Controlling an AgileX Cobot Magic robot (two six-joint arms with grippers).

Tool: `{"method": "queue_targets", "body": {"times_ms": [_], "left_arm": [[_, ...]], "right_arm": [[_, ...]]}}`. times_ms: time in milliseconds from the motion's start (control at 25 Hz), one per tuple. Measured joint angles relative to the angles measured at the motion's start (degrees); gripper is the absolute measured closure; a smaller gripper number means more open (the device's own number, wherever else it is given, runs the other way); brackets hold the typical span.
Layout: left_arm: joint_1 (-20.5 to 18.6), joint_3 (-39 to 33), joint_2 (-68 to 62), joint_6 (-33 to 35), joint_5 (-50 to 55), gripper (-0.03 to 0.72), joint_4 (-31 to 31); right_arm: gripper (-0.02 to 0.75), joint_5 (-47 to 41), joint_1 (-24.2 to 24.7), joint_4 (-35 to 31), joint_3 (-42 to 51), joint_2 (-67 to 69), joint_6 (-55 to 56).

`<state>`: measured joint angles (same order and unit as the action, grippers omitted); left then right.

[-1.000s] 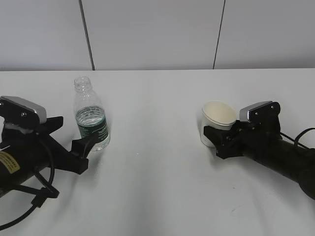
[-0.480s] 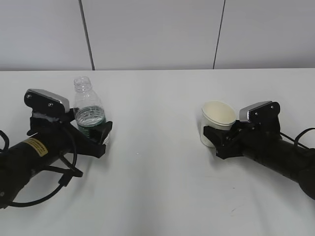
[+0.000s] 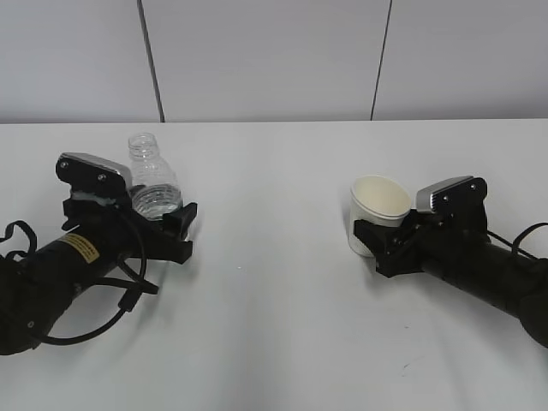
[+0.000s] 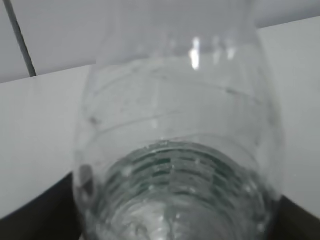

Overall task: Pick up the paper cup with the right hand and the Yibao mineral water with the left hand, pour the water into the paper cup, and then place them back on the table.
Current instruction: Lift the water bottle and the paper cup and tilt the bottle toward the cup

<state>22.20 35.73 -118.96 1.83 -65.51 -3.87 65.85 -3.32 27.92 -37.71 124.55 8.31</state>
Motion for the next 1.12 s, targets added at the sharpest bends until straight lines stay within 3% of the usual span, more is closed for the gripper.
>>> {"method": "queue_targets", "body": {"times_ms": [280, 880, 1120], "left_arm": [[0.0, 0.0, 0.0, -0.2, 0.0, 0.293, -0.1], [0.0, -0.3, 2.2, -0.1, 1.8, 0.306, -0.2], [0.0, -0.5, 6.5, -0.1, 1.9, 0.307, -3.9]], "right_arm": [[0.229, 0.0, 0.0, 0.1, 0.0, 0.0, 0.0], [0.229, 0.2, 0.0, 14.3, -0.1, -0.5, 1.8], [0.229, 0.2, -0.2, 18.1, -0.1, -2.5, 4.0]]}}
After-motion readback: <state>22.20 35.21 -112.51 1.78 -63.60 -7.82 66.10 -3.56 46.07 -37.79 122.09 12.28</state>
